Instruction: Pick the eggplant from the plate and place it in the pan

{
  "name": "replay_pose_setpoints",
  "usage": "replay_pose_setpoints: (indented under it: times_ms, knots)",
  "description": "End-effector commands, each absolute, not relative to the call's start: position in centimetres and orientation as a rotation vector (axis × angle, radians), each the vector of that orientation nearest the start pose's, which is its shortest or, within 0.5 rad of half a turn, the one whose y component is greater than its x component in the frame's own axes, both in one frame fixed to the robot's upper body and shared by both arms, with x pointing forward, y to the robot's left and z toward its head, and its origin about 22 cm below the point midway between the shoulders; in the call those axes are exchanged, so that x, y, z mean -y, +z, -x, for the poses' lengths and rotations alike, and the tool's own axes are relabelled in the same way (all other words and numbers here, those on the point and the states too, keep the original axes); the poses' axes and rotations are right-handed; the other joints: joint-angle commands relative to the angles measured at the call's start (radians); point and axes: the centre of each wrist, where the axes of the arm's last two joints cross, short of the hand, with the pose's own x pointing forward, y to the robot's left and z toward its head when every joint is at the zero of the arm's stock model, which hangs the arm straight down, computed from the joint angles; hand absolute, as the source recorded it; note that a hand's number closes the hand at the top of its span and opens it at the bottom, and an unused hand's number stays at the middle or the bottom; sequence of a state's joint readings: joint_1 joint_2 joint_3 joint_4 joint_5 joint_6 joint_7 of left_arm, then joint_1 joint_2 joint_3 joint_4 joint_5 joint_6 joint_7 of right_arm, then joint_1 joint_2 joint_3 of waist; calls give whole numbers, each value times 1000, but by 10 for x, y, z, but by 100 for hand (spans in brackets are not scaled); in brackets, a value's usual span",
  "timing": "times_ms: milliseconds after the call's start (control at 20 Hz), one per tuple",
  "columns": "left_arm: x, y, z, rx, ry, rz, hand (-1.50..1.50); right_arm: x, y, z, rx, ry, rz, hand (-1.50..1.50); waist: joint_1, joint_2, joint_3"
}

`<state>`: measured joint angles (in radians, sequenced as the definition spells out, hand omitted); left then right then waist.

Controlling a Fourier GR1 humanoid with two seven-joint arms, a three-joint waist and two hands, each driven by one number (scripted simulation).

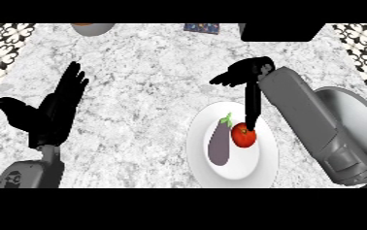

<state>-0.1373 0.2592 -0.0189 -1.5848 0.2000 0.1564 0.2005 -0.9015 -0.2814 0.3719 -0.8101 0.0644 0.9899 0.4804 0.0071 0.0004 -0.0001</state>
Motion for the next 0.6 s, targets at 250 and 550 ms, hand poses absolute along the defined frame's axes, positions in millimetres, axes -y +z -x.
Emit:
replay_pose_setpoints:
  times_ms: [250,550]
  knots:
    - [-265,58,-274,1513,34,-114,0,144,80,-412,514,1579,-82,-150,-1,0,0]
    - [-274,59,-291,1538,40,-109,0,133,57,-402,505,1573,-81,-150,-5,0,0]
